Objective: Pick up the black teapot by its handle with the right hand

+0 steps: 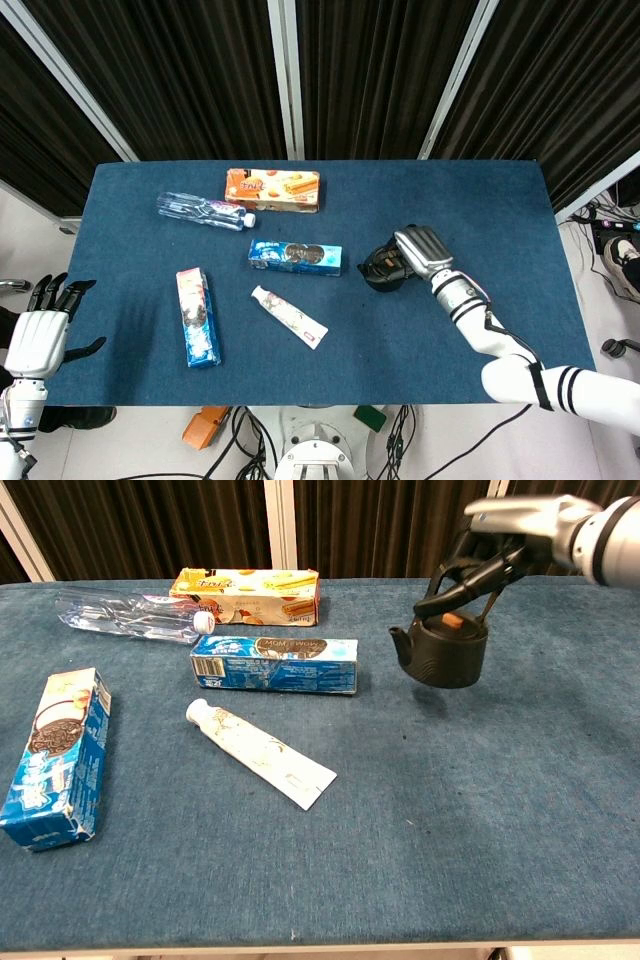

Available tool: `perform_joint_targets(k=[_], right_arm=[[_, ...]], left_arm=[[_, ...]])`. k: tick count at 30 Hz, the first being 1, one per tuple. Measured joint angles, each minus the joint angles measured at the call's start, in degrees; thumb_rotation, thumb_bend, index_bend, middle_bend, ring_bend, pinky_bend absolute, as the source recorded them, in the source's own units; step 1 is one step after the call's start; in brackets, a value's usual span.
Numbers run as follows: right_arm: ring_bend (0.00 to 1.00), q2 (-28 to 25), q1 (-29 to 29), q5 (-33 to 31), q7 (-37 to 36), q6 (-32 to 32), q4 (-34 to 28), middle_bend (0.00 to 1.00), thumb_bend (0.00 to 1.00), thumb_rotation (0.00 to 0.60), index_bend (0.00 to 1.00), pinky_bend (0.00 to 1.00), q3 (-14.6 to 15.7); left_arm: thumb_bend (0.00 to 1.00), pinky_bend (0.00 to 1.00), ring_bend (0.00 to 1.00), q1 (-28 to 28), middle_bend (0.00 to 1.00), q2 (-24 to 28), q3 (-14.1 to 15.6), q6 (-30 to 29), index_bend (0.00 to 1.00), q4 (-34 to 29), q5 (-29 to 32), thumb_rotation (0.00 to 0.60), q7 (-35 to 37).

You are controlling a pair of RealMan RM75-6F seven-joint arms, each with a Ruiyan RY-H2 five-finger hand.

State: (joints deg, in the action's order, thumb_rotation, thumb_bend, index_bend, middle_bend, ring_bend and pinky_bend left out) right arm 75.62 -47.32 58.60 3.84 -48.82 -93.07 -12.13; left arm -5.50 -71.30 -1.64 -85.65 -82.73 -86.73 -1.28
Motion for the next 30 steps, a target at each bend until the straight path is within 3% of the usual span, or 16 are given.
perform_joint_targets(k=[1, 3, 8, 15, 20, 30], right_arm=[[1.00, -0.4, 0.6, 1.5, -0.4, -0.9, -0.4, 1.00, 0.37, 0.380, 1.00, 0.42, 0.1], [1.00, -1.1, 1.7, 3.4, -0.8, -2.3, -1.2, 1.00, 0.44, 0.381, 1.00, 0.43, 0.4], [1.00, -2.6, 3.3, 5.9, -1.4, -3.5, -2.8, 1.00, 0.50, 0.379, 1.00, 0.44, 1.4], [1.00, -3.0, 4.3, 7.7, -0.2, -4.6, -3.5, 1.00, 0.68, 0.402, 1.00, 0.50, 2.1], [1.00, -2.9, 4.5, 7.8, 2.7, -5.5, -3.8, 1.00, 0.69, 0.446, 1.00, 0.56, 2.3], [1.00, -1.4, 3.5, 8.2, 13.8, -7.7, -4.0, 1.00, 0.69, 0.463, 1.00, 0.58, 2.7]], left_arm=[[0.12, 0.02, 0.06, 0.0, 0.19, 0.0, 0.0, 0.0, 0.16, -0.1, 0.0, 0.600, -0.1], [0.12, 0.02, 0.06, -0.1, 0.19, 0.0, 0.0, 0.0, 0.16, -0.3, -0.1, 0.600, -0.1], [0.12, 0.02, 0.06, -0.2, 0.19, 0.0, -0.1, 0.1, 0.16, -0.6, -0.1, 0.600, -0.3], [0.12, 0.02, 0.06, -0.3, 0.19, 0.2, -0.1, -0.1, 0.16, -1.2, -0.5, 0.600, -0.2], [0.12, 0.02, 0.06, -0.3, 0.19, 0.2, -0.1, -0.1, 0.16, -1.6, -0.7, 0.600, -0.1], [0.12, 0.02, 0.06, -0.1, 0.19, 0.2, 0.0, -0.7, 0.16, -1.7, -1.1, 0.600, 0.1]])
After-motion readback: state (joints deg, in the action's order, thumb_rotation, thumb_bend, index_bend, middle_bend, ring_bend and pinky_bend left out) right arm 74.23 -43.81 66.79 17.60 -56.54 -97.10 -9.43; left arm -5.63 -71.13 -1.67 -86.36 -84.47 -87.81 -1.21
